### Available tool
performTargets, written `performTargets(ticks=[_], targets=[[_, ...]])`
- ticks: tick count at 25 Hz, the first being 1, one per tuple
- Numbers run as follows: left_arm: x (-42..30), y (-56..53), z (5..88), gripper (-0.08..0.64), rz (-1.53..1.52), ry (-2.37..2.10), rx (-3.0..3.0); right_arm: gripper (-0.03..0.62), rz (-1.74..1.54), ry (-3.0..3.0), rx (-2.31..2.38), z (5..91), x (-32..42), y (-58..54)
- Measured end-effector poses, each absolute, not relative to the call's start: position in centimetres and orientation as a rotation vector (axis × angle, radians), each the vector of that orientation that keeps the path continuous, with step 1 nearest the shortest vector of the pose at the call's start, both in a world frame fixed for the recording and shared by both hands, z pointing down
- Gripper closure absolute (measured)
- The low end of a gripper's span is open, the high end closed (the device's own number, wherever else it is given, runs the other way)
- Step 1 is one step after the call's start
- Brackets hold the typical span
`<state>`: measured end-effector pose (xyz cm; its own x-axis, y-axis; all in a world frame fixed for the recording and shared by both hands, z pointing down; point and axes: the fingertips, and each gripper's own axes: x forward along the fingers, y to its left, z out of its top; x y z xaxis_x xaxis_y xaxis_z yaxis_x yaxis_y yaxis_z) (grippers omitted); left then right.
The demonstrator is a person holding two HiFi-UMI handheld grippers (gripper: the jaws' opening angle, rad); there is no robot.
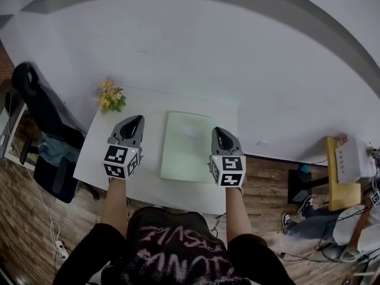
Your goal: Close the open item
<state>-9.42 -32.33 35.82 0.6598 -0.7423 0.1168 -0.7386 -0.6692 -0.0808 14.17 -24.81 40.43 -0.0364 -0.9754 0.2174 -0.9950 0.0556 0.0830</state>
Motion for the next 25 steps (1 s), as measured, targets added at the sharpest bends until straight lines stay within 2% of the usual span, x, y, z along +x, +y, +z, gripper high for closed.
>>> performTargets(ticks=[25], targets=[[-9.9,-33.4,33.3,0.545,-0.206,1.285,-2.782,0.568,0.083,-2.092,2.085,37.2,17.4,-25.9]])
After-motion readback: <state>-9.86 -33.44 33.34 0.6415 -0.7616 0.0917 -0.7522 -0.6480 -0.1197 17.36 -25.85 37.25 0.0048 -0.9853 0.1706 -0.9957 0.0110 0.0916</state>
